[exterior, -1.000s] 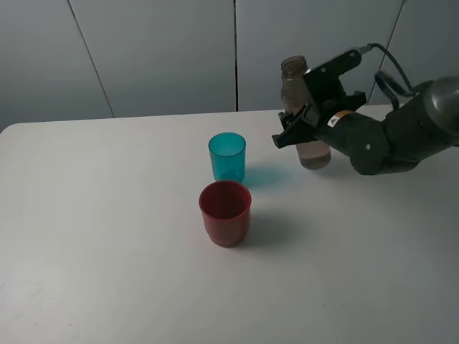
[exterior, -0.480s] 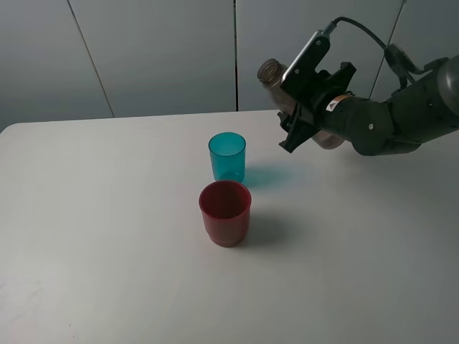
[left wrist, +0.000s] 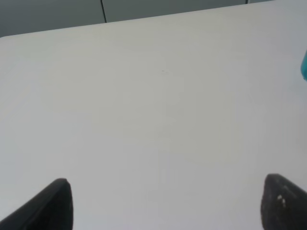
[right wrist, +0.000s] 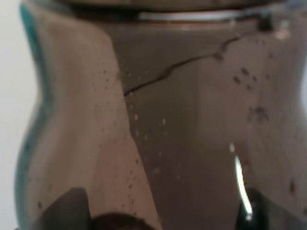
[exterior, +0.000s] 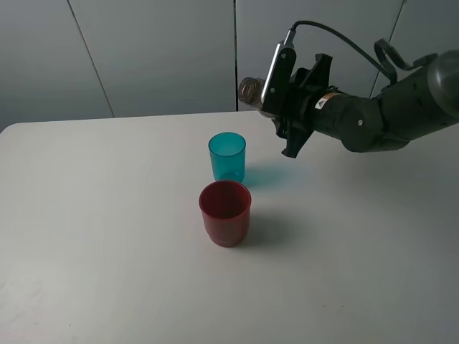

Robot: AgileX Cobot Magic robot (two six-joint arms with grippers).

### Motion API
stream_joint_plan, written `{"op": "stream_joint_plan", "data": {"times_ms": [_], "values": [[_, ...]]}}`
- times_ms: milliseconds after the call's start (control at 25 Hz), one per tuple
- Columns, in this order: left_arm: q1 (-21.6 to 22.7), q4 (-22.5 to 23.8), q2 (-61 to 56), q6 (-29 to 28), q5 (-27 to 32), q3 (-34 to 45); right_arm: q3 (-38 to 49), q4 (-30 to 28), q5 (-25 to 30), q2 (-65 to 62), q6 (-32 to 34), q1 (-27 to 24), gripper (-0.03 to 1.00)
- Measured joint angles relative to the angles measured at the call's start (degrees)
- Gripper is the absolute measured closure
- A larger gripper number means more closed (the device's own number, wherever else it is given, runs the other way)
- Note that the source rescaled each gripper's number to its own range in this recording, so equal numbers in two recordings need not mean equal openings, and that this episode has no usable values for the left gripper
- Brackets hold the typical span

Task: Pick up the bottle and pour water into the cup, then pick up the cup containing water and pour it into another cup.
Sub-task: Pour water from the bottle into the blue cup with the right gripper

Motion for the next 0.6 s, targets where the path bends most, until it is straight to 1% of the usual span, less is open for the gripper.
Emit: {"op": "stream_joint_plan", "data": {"times_ms": [160, 320, 600], "values": [[0.0, 0.0, 0.0, 0.0, 0.0, 0.0, -1.36, 3.55, 0.33, 0.63, -7.55, 1.71, 0.96], [0.0, 0.0, 0.0, 0.0, 0.0, 0.0, -3.17, 6.94, 0.33, 2.68, -14.85, 1.76, 0.96], [0.0, 0.0, 0.0, 0.0, 0.0, 0.0, -3.38, 8.19, 0.14, 5.17, -21.47, 1.76, 0.96]]}}
